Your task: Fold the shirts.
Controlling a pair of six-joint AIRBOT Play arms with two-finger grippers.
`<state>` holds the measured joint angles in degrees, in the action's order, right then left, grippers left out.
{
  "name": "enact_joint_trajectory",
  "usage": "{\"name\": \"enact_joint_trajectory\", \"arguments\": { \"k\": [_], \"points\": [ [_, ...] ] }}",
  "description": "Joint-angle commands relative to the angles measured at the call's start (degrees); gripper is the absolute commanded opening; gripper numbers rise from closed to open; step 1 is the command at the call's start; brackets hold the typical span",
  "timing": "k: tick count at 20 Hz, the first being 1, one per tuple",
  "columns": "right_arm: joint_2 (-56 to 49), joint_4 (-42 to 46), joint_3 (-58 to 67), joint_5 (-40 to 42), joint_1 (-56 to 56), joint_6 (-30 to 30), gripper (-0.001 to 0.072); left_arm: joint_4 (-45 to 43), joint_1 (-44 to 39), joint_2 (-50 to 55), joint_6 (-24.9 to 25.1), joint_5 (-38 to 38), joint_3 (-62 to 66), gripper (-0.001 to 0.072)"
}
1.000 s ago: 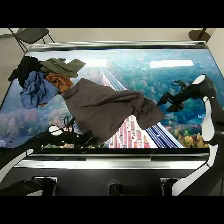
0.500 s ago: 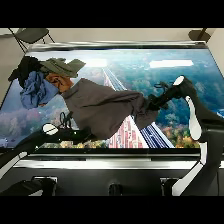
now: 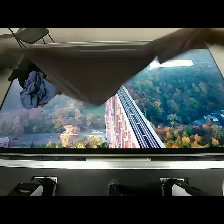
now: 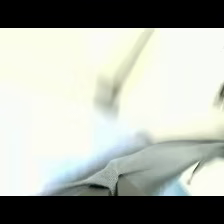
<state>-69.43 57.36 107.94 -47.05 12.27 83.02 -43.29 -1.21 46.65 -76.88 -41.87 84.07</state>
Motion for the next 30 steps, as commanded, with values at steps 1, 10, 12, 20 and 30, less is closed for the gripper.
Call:
{"name": "enact_joint_trajectory", "arguments": {
  "k": [1, 10, 12, 20, 30],
  "points": [
    [18.88, 0.72, 1.07, 21.07, 1.11, -1.62, 0.0054, -1.14, 3.15, -2.58, 6.19, 2.21, 21.4, 0.0037],
    [28.87, 9.81, 1.07, 14.23, 1.11, -0.81, 0.0055, -8.04, 3.17, -3.48, 2.54, -4.7, 22.47, 0.0036],
    [27.12, 12.63, 1.07, 8.33, 1.11, 1.01, 0.0055, -13.0, 3.17, -2.64, -0.33, -4.83, 19.39, 0.0037],
    [0.55, 15.39, 1.01, -16.72, 1.11, 0.61, 0.0056, -15.23, 3.15, 12.37, -2.01, -5.2, -4.96, 0.0037],
    [-35.89, -0.98, 1.01, -22.6, -0.11, 13.88, 0.0057, -7.41, 2.21, 42.16, -2.01, -2.56, -7.5, 0.0037]
  ]
}}
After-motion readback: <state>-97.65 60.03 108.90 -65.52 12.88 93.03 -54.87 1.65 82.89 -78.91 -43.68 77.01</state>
